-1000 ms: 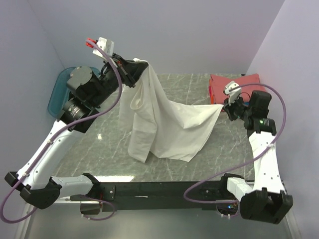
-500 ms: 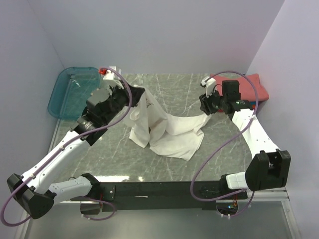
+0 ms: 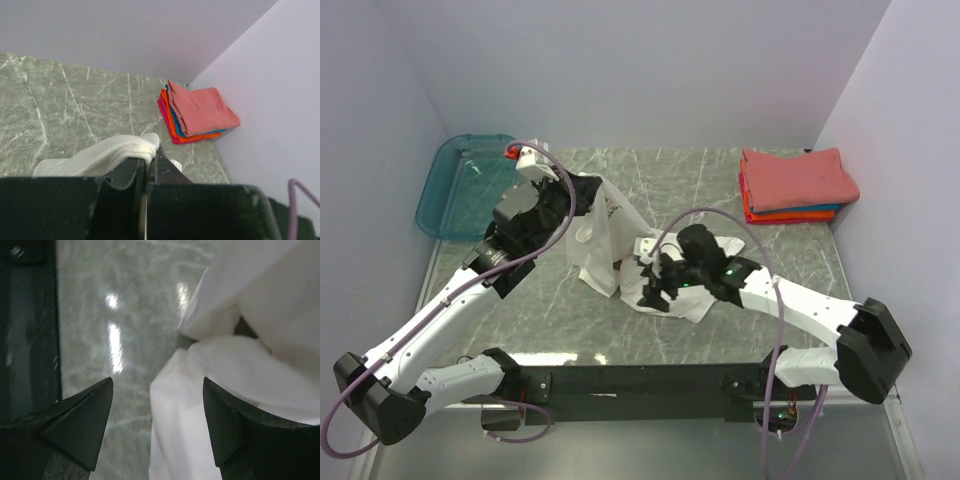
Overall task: Fold and stack the t-shirts
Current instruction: Flatten the tshirt out
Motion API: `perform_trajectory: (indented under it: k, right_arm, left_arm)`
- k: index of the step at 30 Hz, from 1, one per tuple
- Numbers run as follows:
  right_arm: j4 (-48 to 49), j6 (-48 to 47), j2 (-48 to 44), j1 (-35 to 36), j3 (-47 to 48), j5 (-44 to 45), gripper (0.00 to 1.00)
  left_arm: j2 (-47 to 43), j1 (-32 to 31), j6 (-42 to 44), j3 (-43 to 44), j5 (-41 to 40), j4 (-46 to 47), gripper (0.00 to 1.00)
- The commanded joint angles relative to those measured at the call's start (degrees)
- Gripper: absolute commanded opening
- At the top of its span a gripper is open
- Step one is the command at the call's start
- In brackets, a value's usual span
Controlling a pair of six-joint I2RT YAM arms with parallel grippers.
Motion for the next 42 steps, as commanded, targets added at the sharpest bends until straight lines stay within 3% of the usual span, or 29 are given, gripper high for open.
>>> perform_trajectory:
  k: [1, 5, 11, 12, 14, 15, 18, 20, 22, 23, 24, 25, 27, 32, 34, 37, 39, 42]
  right_arm:
    - [20.6, 12.1, 4.1, 4.9, 1.1, 17.8, 0.79]
    - [25.2, 13.1, 9.3, 11.0, 2.5, 29.0, 0.79]
    - [30.5, 16.2, 15.4, 14.1, 6.4, 34.1, 0.71]
    - [29.5, 16.9, 16.3, 14.1, 7.1, 35.2, 0.58]
    - [29.0, 17.2, 17.2, 14.2, 7.6, 35.3, 0.43]
    - [29.3, 16.8, 16.5, 14.1, 7.0, 35.0, 0.27]
    - [28.8, 15.8, 13.2, 13.9, 5.2, 34.6, 0.0]
    - [25.6, 14.7, 9.9, 13.0, 5.4, 32.7, 0.0]
    - [12.0, 7.7, 4.1, 12.1, 8.3, 28.1, 0.0]
    - [4.3, 3.9, 2.9, 9.8, 14.7, 25.1, 0.0]
    - [-11.2, -6.3, 2.0, 8.0, 17.7, 19.5, 0.0]
    - [-17.4, -10.6, -0.5, 5.7, 20.3, 13.1, 0.0]
    - [-24.9, -14.3, -5.1, 0.1, 24.8, 13.7, 0.0]
    - [-24.4, -12.2, -7.4, -6.9, 38.1, 29.3, 0.0]
    - [-23.4, -11.1, -4.7, -7.3, 46.1, 31.4, 0.0]
    - [-21.6, -7.9, 1.9, -7.1, 57.9, 31.6, 0.0]
    - [-20.1, -6.3, 8.3, -6.4, 62.8, 31.3, 0.0]
    - [-18.1, -5.6, 18.4, -4.0, 69.4, 30.7, 0.0]
  left_arm:
    - [-2.5, 0.2, -1.7, 0.9, -1.7, 3.8, 0.0]
    - [-2.9, 0.2, -1.9, 0.7, -2.1, 3.7, 0.0]
    - [-3.2, 0.2, -2.5, 0.2, -2.3, 4.0, 0.0]
    - [-3.4, 0.2, -2.6, 0.2, -2.3, 3.8, 0.0]
    - [-3.8, 0.2, -2.2, -0.2, -2.9, 3.5, 0.0]
    - [-4.3, 0.3, -2.2, -0.4, -3.2, 3.2, 0.0]
    - [-5.5, 0.2, -1.9, -1.4, -3.7, 2.8, 0.0]
    - [-6.1, 0.3, -2.0, -2.0, -4.0, 1.8, 0.0]
    - [-7.8, 0.2, -2.0, -3.1, -4.0, 0.0, 0.0]
    - [-8.6, 0.3, -2.2, -3.6, -3.4, -0.1, 0.0]
    - [-10.2, 0.3, -2.5, -4.2, -2.9, -1.7, 0.0]
    - [-10.9, 0.3, -3.0, -5.1, -2.2, -3.3, 0.0]
    - [-12.2, 0.3, -4.4, -5.7, 2.3, -5.4, 0.0]
    - [-14.4, -0.2, -8.2, -7.1, 19.7, -9.0, 0.0]
    - [-15.0, -1.3, -9.3, -7.5, 28.1, -9.0, 0.01]
    - [-16.1, -3.7, -11.5, -5.7, 33.6, -9.5, 0.01]
    - [-18.3, -4.5, -13.8, -5.2, 32.8, -9.8, 0.0]
    - [-22.6, -4.5, -18.5, -7.4, 21.7, -13.0, 0.0]
